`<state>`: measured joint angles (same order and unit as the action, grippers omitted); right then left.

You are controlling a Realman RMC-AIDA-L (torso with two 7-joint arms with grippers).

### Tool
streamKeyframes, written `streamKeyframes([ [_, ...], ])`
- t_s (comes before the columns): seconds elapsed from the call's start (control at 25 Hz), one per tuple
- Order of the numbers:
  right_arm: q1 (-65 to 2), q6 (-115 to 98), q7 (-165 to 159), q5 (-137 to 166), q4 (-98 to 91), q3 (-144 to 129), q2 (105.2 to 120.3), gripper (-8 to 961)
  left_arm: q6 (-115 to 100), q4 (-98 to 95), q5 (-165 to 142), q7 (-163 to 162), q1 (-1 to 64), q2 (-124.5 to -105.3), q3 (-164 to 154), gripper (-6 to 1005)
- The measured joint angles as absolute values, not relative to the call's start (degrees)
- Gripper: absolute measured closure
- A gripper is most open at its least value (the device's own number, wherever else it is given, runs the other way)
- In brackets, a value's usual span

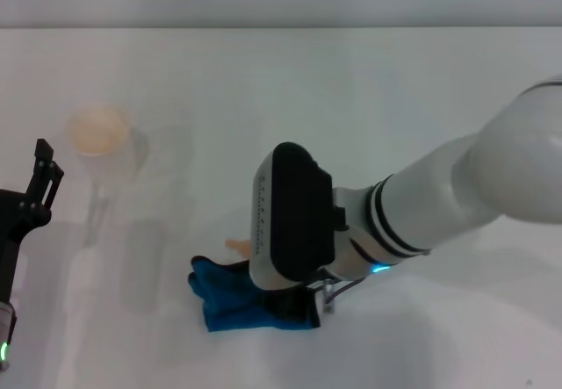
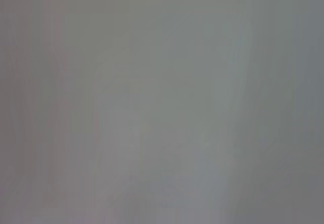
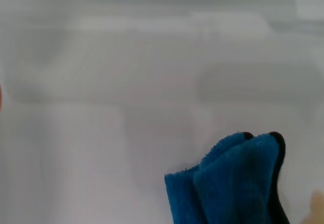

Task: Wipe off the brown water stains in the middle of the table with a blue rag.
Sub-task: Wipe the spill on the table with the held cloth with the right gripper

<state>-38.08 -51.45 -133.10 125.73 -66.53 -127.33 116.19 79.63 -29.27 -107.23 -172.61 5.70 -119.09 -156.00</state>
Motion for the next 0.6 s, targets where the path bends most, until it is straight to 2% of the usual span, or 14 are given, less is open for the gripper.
streamKeyframes([
  [0.6, -38.23, -39.57, -133.06, 124.78, -62.08, -128.81, 116.19, 794, 79.66, -29.09, -107.08, -172.62, 5.49, -119.09, -156.01, 137],
])
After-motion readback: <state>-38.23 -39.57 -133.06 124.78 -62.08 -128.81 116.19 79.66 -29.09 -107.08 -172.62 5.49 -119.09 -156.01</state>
